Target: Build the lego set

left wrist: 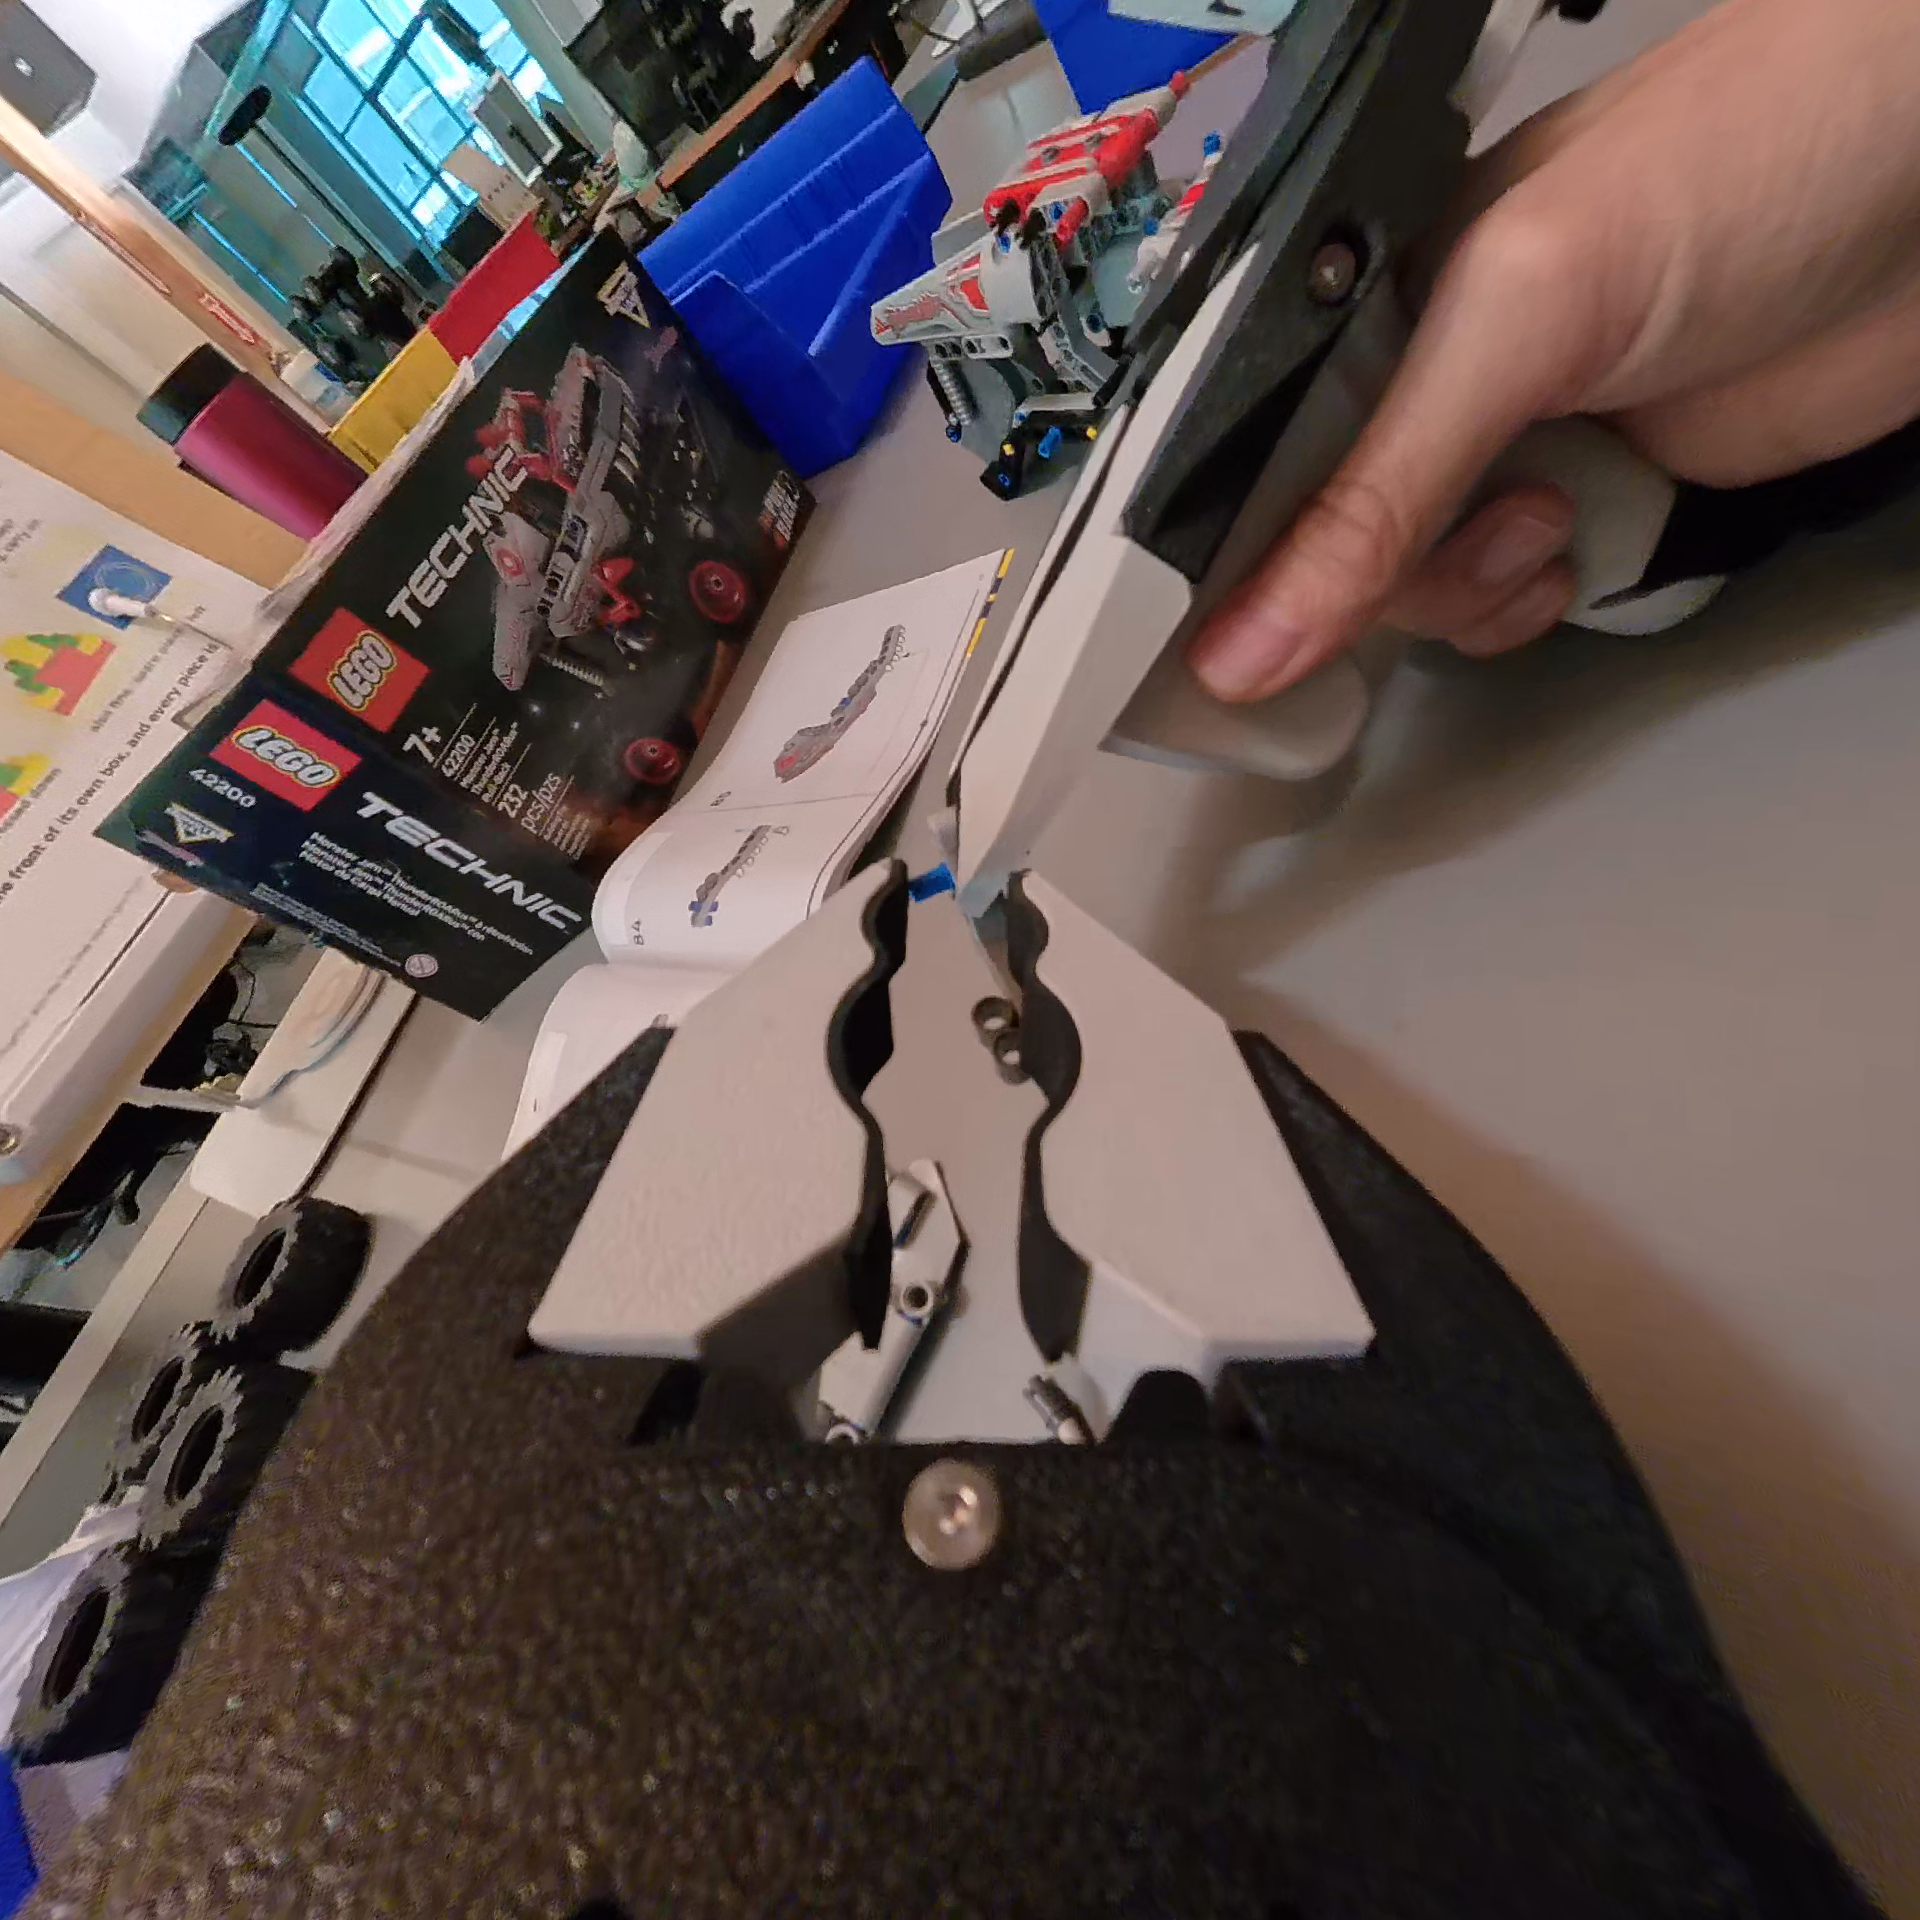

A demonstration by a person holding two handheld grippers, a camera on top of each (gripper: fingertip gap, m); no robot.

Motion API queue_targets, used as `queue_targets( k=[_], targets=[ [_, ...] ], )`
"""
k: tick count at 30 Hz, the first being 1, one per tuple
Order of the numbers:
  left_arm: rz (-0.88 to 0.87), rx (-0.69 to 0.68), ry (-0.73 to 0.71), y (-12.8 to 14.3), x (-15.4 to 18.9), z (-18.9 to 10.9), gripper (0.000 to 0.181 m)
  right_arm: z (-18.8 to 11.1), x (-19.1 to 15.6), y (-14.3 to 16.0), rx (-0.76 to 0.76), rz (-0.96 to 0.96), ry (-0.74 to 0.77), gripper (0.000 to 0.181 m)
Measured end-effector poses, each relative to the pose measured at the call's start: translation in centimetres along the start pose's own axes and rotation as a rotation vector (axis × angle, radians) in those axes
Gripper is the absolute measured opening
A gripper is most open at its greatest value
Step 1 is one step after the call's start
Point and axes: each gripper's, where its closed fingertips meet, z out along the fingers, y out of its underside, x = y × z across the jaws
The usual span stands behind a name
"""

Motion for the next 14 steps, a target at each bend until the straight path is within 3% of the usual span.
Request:
queue_targets(
  k=[2, 4, 6, 9, 14],
  targets=[
    [0.001, 0.039, 0.043, -0.4, 0.3, -0.1, 0.029, -0.3, 0.0, 0.2, -0.023, -0.016, -0.022, 0.006],
    [-0.028, 0.088, 0.240, -0.9, 2.0, -0.9, 0.035, -0.7, -0.4, 0.8, -0.082, -0.051, -0.082, 0.006],
    [-0.148, 0.074, 0.299, -0.3, 1.1, -1.4, 0.044, -1.2, -1.2, 2.1, -0.180, -0.043, -0.187, 0.006],
    [-0.234, 0.053, 0.458, 1.0, 1.4, -2.4, 0.027, -1.3, -1.7, 2.7, -0.228, -0.083, -0.249, 0.006],
    [-0.211, -0.101, 0.620, 3.2, 3.8, -3.3, 0.022, -1.3, -1.7, 4.9, -0.412, -0.281, -0.278, 0.005]
  ],
)
